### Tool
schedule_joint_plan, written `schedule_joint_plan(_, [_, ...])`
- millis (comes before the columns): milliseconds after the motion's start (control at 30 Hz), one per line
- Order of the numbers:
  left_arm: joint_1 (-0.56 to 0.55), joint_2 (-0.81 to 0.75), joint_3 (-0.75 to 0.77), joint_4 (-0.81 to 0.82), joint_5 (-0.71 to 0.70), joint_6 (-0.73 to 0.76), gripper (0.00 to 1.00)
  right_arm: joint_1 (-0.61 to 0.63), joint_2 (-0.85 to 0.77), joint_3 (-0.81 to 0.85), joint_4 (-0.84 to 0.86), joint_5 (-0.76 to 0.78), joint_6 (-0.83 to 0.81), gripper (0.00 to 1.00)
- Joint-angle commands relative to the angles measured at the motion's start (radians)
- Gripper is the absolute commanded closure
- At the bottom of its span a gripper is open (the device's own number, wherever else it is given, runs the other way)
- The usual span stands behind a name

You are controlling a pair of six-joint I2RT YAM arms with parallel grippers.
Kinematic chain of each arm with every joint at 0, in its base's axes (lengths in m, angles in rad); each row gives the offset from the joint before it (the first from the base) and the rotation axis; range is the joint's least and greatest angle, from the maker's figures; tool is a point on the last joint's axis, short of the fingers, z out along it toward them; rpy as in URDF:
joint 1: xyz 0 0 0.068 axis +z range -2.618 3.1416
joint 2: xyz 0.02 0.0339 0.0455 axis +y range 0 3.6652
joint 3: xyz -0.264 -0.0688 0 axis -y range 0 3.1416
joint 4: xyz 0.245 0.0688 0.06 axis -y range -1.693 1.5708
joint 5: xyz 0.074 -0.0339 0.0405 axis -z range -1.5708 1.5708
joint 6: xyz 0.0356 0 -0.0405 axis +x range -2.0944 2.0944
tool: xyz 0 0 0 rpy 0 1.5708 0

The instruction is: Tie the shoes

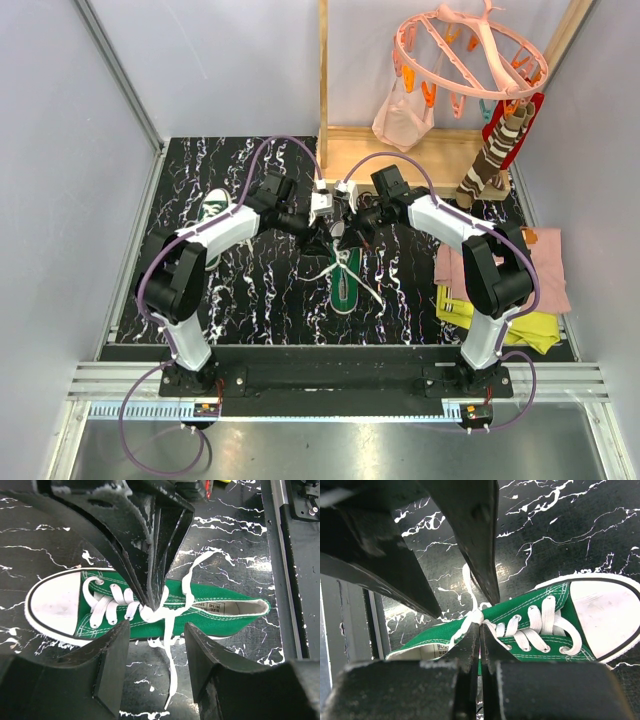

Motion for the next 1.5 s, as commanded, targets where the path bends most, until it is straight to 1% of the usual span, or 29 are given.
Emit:
schedule_joint_plan(0, [-0.011,0.02,0.04,0.022,0.014,0.017,0.5,0.007,-0.052,0.043,0.026,-0.041,-0.004,1.0])
schedule_joint_plan(133, [-0.015,0.027,0.046,0.034,0.017,0.004,0.52,0.01,-0.054,0.043,0.029,-0.044,-0.005,1.0])
schedule_joint_plan(233, [-0.015,0.032,0.051,0.037,0.028,0.003,0.59,0.013,-0.052,0.041,0.032,-0.042,-0.004,1.0])
schedule_joint_plan(267, [-0.017,0.033,0.053,0.037,0.028,0.003,0.62,0.013,-0.054,0.041,0.032,-0.041,-0.002,1.0])
schedule_joint_plan(300, [-0.017,0.035,0.053,0.039,0.03,0.0,0.69,0.013,-0.055,0.04,0.034,-0.042,-0.002,1.0])
schedule_joint_plan(367, [-0.017,0.035,0.054,0.044,0.031,-0.005,0.76,0.013,-0.058,0.035,0.035,-0.041,-0.002,1.0])
schedule_joint_plan(400, [-0.017,0.033,0.051,0.044,0.033,-0.007,0.82,0.013,-0.057,0.034,0.034,-0.039,-0.004,1.0])
schedule_joint_plan(467, [-0.017,0.032,0.048,0.057,0.034,-0.017,0.89,0.013,-0.061,0.03,0.037,-0.039,-0.002,1.0])
schedule_joint_plan(500, [-0.017,0.03,0.045,0.06,0.028,-0.019,0.97,0.013,-0.061,0.029,0.035,-0.039,-0.002,1.0])
schedule_joint_plan(533, [-0.015,0.03,0.043,0.065,0.03,-0.026,1.0,0.011,-0.061,0.03,0.04,-0.038,-0.001,1.0])
schedule_joint_plan(567, [-0.015,0.029,0.042,0.067,0.03,-0.028,1.0,0.013,-0.061,0.03,0.041,-0.036,0.001,1.0])
schedule_joint_plan(700, [-0.014,0.026,0.036,0.07,0.025,-0.039,1.0,0.013,-0.087,0.012,0.041,0.011,-0.005,0.69])
schedule_joint_plan(733, [-0.014,0.027,0.036,0.07,0.024,-0.039,1.0,0.011,-0.1,0.0,0.046,0.02,-0.01,0.65])
schedule_joint_plan(767, [-0.014,0.027,0.036,0.07,0.025,-0.039,1.0,0.011,-0.129,-0.014,0.051,0.031,-0.01,0.56])
schedule_joint_plan(800, [-0.012,0.027,0.036,0.068,0.027,-0.04,1.0,0.011,-0.146,-0.046,0.055,0.051,-0.002,0.39])
schedule_joint_plan(833, [-0.012,0.029,0.036,0.068,0.027,-0.042,1.0,0.011,-0.161,-0.063,0.072,0.062,0.008,0.31])
schedule_joint_plan(900, [-0.012,0.026,0.034,0.07,0.028,-0.04,1.0,0.011,-0.196,-0.104,0.087,0.086,0.041,0.09])
schedule_joint_plan(933, [-0.011,0.024,0.034,0.07,0.03,-0.037,1.0,0.011,-0.204,-0.115,0.095,0.096,0.05,0.01])
schedule_joint_plan(1033, [-0.012,0.023,0.028,0.071,0.031,-0.037,1.0,0.011,-0.192,-0.126,0.095,0.135,0.082,0.0])
schedule_joint_plan(1167, [-0.011,0.018,0.017,0.073,0.034,-0.039,1.0,0.019,-0.164,-0.129,0.1,0.169,0.081,0.0])
schedule_joint_plan(1300, [-0.011,0.016,0.017,0.073,0.037,-0.036,1.0,0.037,-0.169,-0.178,0.169,0.258,0.078,0.0])
schedule_joint_plan(1467, [-0.008,0.018,0.017,0.073,0.036,-0.033,1.0,0.047,-0.221,-0.265,0.264,0.289,0.073,0.0])
